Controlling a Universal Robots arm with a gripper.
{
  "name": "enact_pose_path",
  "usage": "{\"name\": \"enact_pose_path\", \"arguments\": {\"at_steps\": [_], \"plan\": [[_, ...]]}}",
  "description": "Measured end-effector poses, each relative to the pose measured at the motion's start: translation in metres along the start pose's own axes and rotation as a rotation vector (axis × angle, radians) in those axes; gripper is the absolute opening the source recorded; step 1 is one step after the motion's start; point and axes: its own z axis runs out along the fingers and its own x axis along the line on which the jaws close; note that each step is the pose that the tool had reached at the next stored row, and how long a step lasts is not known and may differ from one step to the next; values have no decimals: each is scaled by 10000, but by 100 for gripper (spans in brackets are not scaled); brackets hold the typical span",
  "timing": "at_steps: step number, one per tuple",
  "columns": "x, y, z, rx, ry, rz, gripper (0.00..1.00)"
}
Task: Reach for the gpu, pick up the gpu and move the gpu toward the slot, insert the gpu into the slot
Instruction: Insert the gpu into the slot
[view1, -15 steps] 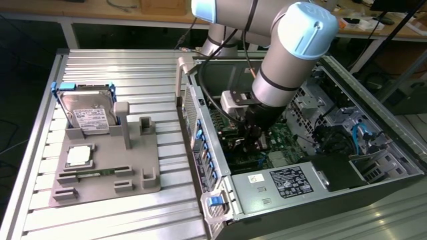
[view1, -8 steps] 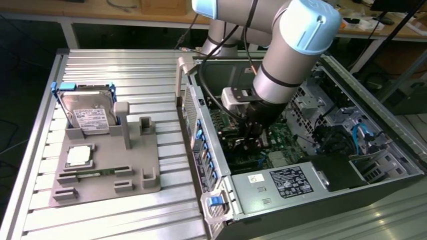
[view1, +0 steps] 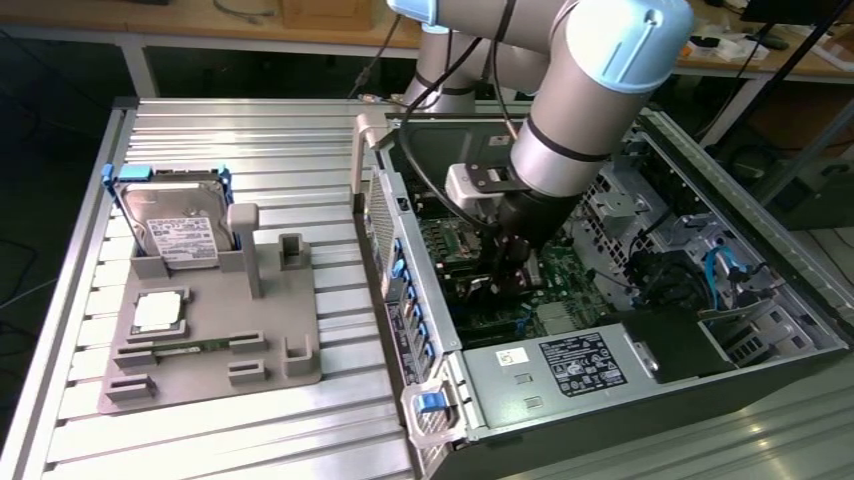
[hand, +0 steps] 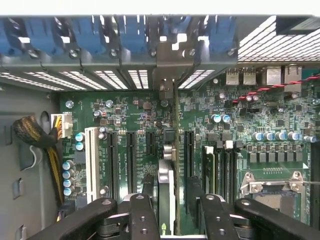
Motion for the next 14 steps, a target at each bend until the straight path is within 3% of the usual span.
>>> {"name": "enact_pose_path", "arguments": {"at_steps": [9, 14], "plan": [[-6, 6, -178, 2, 1, 0, 40], [-9, 8, -218, 6, -2, 0, 40]]}}
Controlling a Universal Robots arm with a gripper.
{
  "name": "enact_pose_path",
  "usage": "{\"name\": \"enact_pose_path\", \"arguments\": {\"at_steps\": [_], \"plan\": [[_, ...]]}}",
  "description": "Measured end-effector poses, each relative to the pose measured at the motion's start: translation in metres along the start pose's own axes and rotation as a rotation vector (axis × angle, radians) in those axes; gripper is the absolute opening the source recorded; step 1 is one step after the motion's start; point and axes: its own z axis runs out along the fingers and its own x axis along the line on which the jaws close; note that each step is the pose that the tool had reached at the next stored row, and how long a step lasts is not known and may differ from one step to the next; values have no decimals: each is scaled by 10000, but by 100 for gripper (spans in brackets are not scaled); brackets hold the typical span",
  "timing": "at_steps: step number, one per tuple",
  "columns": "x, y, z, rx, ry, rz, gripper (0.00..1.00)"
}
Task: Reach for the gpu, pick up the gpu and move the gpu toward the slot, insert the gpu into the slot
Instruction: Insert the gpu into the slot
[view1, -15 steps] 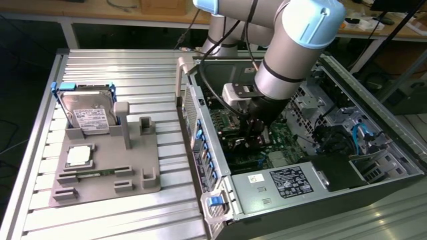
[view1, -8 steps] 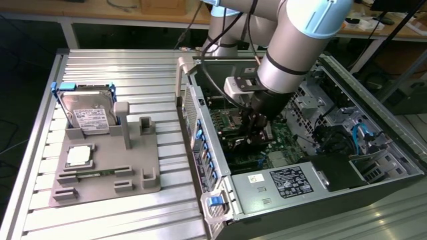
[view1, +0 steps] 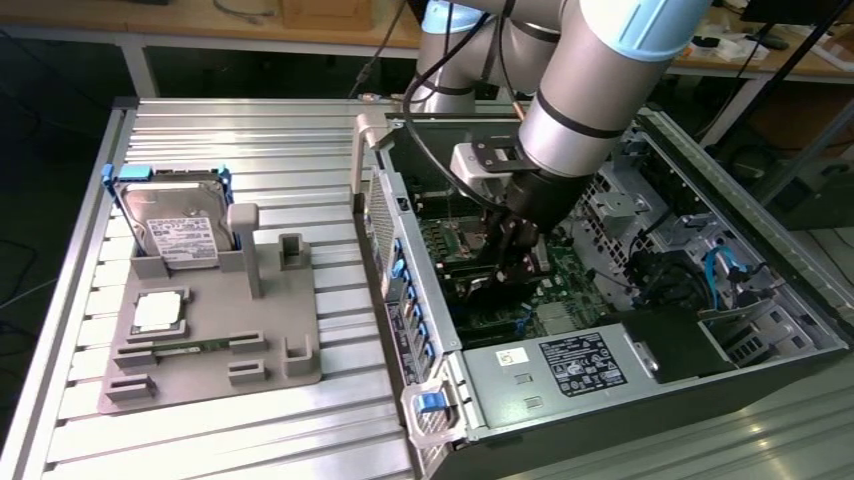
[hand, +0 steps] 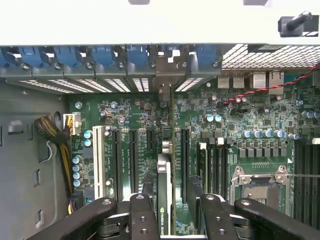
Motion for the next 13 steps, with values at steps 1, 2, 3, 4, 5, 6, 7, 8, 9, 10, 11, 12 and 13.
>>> {"name": "enact_pose_path", "arguments": {"at_steps": [1, 2, 3, 4, 5, 6, 7, 8, 9, 10, 11, 12, 13], "plan": [[0, 0, 0, 0, -1, 0, 40], [0, 0, 0, 0, 0, 0, 40], [0, 0, -1, -1, 2, 0, 38], [0, 0, -2, -2, 3, 0, 32], [0, 0, -2, -2, 3, 0, 32], [0, 0, -2, -2, 3, 0, 25], [0, 0, -2, -2, 3, 0, 25], [0, 0, -2, -2, 3, 0, 19], [0, 0, -2, -2, 3, 0, 13], [0, 0, -2, -2, 3, 0, 13], [0, 0, -2, -2, 3, 0, 11], [0, 0, -2, -1, 2, 0, 11], [0, 0, -2, -2, 3, 0, 11]]}}
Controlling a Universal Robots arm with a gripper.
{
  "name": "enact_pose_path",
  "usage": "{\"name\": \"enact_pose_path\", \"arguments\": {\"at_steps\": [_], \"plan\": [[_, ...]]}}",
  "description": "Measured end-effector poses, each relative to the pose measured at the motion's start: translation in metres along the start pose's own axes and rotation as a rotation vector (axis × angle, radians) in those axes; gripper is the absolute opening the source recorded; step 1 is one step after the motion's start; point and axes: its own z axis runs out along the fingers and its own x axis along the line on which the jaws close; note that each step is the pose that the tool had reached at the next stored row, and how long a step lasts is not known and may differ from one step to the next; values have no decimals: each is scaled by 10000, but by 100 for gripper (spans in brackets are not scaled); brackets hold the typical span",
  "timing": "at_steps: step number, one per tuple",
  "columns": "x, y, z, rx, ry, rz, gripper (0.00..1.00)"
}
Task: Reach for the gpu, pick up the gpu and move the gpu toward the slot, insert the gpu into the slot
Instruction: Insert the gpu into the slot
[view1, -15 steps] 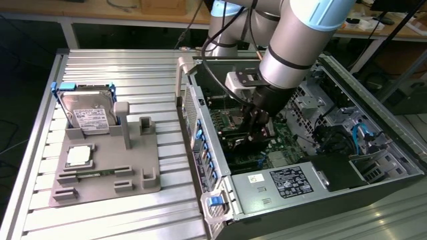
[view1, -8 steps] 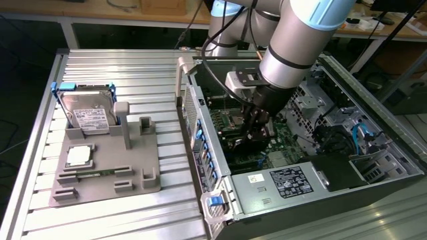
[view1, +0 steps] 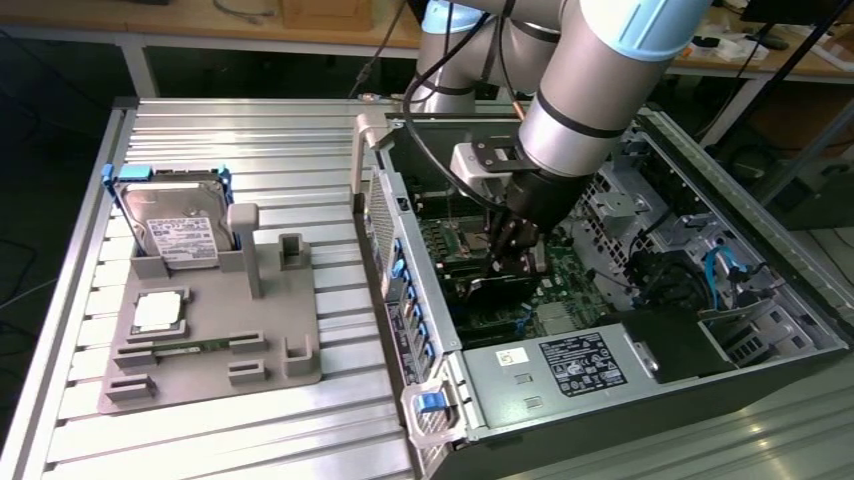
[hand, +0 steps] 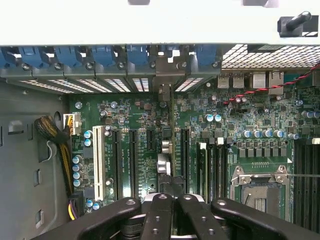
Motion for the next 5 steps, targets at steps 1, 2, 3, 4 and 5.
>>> {"name": "enact_pose_path", "arguments": {"at_steps": [1, 2, 3, 4, 5], "plan": [[0, 0, 0, 0, 0, 0, 11], [0, 0, 0, 0, -1, 0, 11], [0, 0, 0, 0, 0, 0, 11], [0, 0, 0, 0, 0, 1, 11], [0, 0, 0, 0, 0, 0, 11]]}}
